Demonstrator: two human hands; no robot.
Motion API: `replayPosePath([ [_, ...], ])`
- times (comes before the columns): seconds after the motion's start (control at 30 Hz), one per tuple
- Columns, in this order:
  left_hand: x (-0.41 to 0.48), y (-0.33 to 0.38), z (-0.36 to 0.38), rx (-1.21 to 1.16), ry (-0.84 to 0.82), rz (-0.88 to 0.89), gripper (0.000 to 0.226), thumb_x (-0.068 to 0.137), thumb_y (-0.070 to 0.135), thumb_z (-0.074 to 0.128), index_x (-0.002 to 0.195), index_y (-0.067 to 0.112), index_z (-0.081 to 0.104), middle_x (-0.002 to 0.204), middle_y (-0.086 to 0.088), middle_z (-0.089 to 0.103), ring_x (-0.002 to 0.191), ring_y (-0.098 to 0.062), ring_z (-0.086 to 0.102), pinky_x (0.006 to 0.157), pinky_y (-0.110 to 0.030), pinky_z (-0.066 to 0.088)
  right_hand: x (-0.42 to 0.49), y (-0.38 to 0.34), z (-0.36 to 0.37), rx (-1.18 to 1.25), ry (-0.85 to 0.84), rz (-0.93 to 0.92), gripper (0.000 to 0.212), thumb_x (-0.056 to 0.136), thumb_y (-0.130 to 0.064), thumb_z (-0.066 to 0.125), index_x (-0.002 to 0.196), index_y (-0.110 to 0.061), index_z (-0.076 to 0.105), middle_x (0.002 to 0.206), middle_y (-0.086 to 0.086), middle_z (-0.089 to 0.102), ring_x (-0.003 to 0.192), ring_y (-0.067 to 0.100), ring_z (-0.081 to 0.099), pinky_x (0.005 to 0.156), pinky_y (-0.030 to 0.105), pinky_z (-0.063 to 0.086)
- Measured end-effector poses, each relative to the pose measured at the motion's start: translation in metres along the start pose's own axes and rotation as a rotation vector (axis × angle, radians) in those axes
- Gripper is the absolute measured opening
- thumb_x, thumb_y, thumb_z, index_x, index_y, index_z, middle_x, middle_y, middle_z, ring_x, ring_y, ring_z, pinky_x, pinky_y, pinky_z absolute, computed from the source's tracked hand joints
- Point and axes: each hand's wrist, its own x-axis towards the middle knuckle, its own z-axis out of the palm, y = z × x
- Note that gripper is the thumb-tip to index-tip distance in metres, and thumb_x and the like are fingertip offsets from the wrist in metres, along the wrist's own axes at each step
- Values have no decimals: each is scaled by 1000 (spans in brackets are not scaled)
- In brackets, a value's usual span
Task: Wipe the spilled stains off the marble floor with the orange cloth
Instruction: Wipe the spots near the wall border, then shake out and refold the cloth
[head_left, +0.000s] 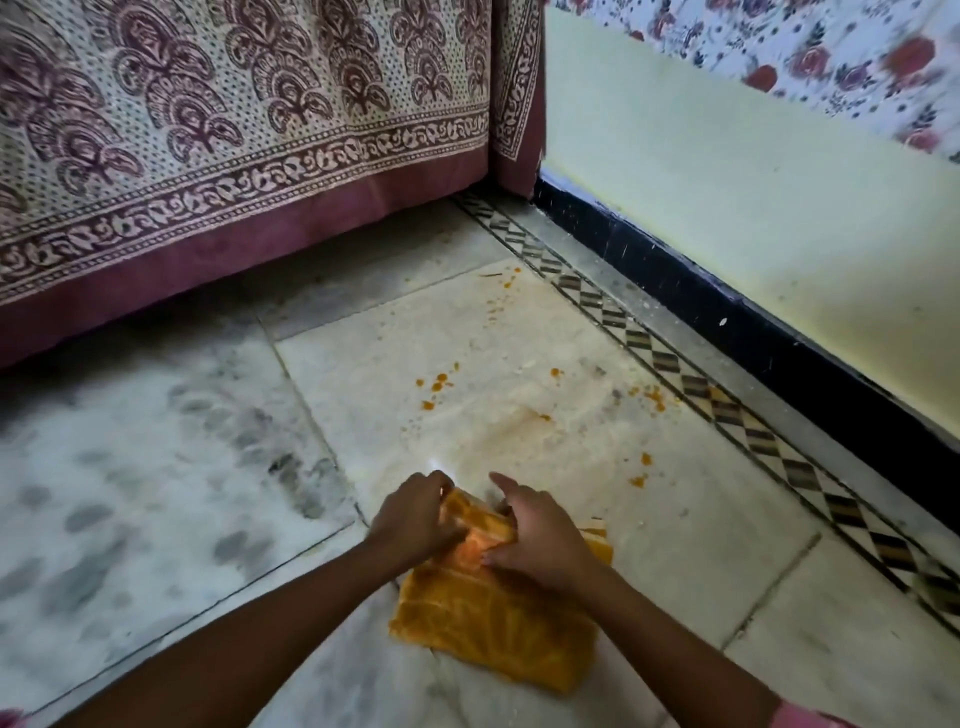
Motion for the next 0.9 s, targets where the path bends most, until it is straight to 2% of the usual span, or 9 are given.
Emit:
replayPosePath([
  [0.1, 6, 9, -15, -301, -51, -90, 34, 77, 28, 72, 104, 7, 65, 83, -3, 64, 67, -5, 59, 58, -21, 40, 7, -17, -13, 59, 53, -63, 80, 73, -39, 76, 141, -25, 37, 137, 5, 43, 126, 22, 39, 107, 38, 33],
  [0.17, 7, 17, -35, -601, -193, -151, 19, 83, 12, 67, 100, 5, 66, 59, -4, 59, 42, -4, 50, 43, -19, 36, 10, -26, -30, 181, 103, -146, 61, 73, -23, 77, 130, -18, 54, 128, 5, 54, 117, 18, 51, 100, 30, 39],
  [0.23, 7, 31, -57, -796, -360, -160, 16, 88, 7, 60, 103, 6, 65, 51, -4, 54, 40, -8, 47, 41, -18, 34, 5, -35, -54, 262, 169, -172, 39, 69, -10, 78, 107, -13, 69, 103, 1, 68, 91, 7, 64, 82, 20, 48],
  [0.33, 4, 57, -87, -981, -529, -40, 15, 91, 11, 55, 86, 9, 70, 63, -5, 53, 52, -9, 48, 51, -20, 39, -7, -50, -96, 225, 339, -188, 19, 67, -9, 80, 85, -14, 76, 76, -9, 68, 67, -8, 61, 65, 8, 46],
  [0.47, -4, 91, -141, -1164, -607, 103, 13, 82, 7, 56, 80, 3, 68, 64, -4, 66, 56, -8, 62, 54, -17, 50, -28, -66, -149, 280, 602, -286, 18, 67, -7, 79, 85, -6, 75, 83, -2, 69, 78, 1, 63, 69, 8, 48],
  [0.57, 0, 103, -176, -1044, -472, 169, 15, 73, 9, 62, 85, 7, 70, 69, -3, 68, 58, -9, 61, 54, -18, 52, -40, -79, -180, 323, 704, -357, 18, 72, 1, 74, 83, -12, 72, 78, -8, 68, 71, 2, 64, 67, 13, 51],
  [0.73, 17, 94, -249, -658, 270, 285, 17, 91, 5, 53, 82, 20, 51, 70, -8, 54, 49, -6, 55, 43, -13, 46, -60, -64, -262, 555, 959, -308, 21, 82, 0, 65, 76, -19, 60, 61, -15, 67, 54, 2, 56, 50, 16, 48],
  [0.83, 7, 100, -284, -499, 364, 420, 33, 95, -4, 39, 78, 18, 57, 73, -10, 56, 50, 2, 55, 49, -9, 45, -76, -62, -303, 458, 1001, -331, 18, 84, -7, 66, 78, -23, 61, 60, -19, 65, 50, -1, 50, 46, 15, 40],
  [0.9, -2, 112, -300, -197, 398, 520, 21, 94, 14, 49, 80, 24, 61, 81, -7, 63, 63, -4, 57, 57, -16, 48, -82, -71, -320, 446, 991, -346, 19, 82, -11, 68, 74, -28, 64, 62, -18, 66, 52, -1, 52, 47, 14, 41],
])
